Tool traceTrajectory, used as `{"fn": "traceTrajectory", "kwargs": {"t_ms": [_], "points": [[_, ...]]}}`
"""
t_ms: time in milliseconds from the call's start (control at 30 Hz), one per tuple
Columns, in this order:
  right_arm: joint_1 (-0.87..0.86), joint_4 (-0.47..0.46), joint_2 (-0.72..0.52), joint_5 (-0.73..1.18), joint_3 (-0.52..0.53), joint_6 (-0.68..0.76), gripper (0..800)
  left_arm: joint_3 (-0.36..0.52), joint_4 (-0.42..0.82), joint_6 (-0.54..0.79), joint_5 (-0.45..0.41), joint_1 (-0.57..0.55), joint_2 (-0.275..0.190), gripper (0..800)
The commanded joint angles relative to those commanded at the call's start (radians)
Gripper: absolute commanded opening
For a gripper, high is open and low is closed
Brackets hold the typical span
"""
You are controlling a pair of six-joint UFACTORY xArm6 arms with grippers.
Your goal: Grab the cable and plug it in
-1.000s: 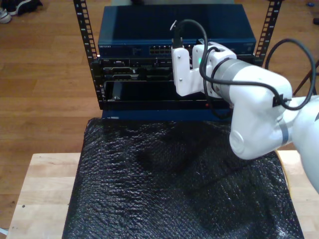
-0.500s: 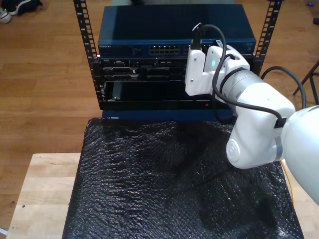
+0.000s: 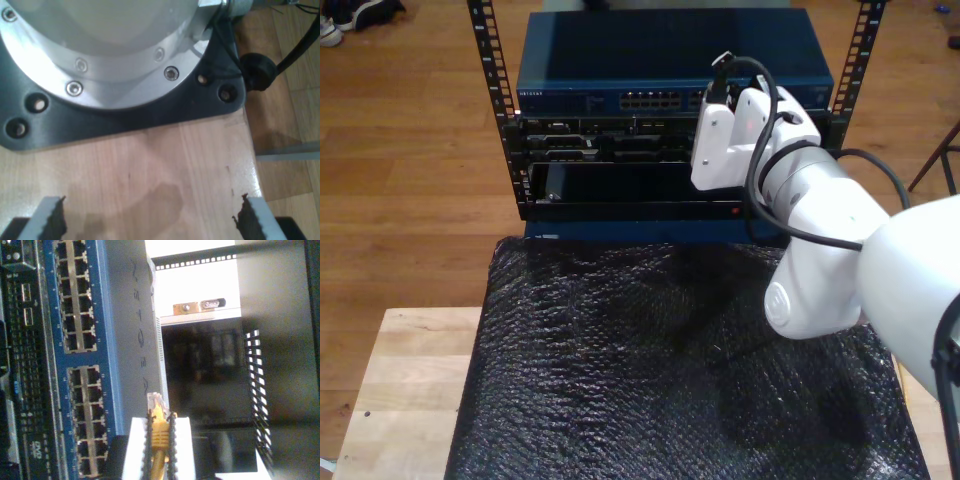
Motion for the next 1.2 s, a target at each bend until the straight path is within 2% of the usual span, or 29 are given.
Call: {"fn": "traceTrajectory", "kwargs": {"t_ms": [200, 367, 667, 767, 967, 1200], "points": [[0.002, 0.052, 0.121, -0.203, -0.06, -0.009, 0, 0.0, 0.0, 0.0, 0.0, 0.0, 0.0, 800], [0.005, 0.103, 0.19, -0.215, -0.146, -0.057, 0, 0.0, 0.0, 0.0, 0.0, 0.0, 0.0, 800], [0.018, 0.247, 0.292, -0.238, -0.282, -0.175, 0, 0.0, 0.0, 0.0, 0.0, 0.0, 0.0, 800], [0.031, 0.31, 0.299, -0.259, -0.285, -0.212, 0, 0.0, 0.0, 0.0, 0.0, 0.0, 0.0, 800], [0.051, 0.336, 0.302, -0.327, -0.249, -0.216, 0, 0.0, 0.0, 0.0, 0.0, 0.0, 0.0, 800], [0.095, 0.422, 0.301, -0.334, -0.204, -0.216, 0, 0.0, 0.0, 0.0, 0.0, 0.0, 0.0, 800]]}}
